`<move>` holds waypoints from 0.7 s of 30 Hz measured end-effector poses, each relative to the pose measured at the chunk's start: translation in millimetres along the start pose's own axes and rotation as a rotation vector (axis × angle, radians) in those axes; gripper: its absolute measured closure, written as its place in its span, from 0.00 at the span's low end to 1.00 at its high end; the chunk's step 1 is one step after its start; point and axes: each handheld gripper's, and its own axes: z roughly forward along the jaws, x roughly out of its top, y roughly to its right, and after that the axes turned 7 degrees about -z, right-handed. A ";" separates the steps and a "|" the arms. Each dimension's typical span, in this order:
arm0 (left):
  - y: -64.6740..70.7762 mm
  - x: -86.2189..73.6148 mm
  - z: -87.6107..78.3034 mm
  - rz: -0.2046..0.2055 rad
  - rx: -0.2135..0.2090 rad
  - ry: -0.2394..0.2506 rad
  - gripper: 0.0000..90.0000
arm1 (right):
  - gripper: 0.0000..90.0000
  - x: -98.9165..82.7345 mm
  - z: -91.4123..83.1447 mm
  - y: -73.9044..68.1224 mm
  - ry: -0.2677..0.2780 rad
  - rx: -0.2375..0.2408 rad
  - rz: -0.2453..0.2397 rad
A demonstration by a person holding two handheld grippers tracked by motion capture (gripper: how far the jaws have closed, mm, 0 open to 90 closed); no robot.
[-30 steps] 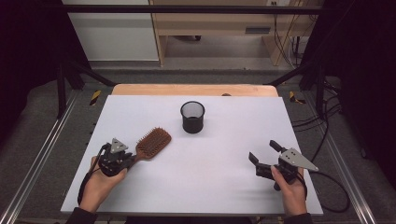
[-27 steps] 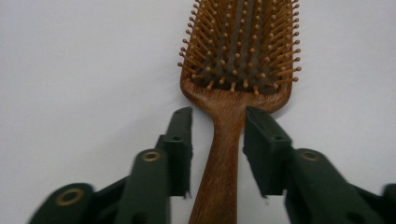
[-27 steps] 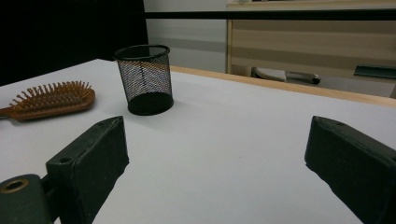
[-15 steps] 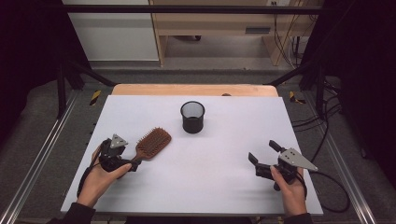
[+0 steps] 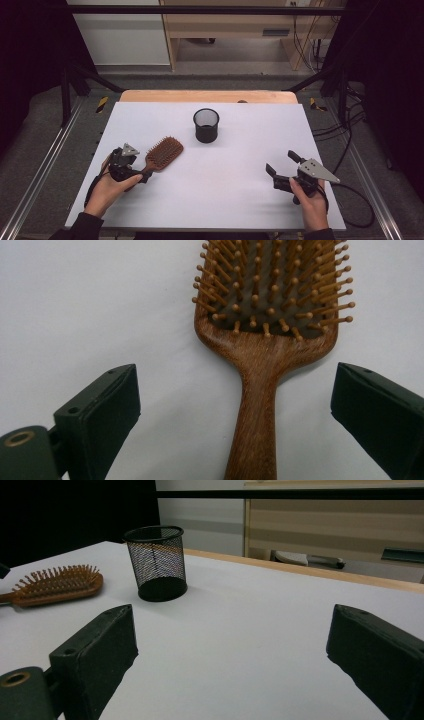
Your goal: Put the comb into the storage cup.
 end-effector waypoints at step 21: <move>2.9 0.4 5.6 0.020 -0.045 -0.059 0.55 | 0.07 -0.2 0.3 -0.3 -0.003 0.002 -0.003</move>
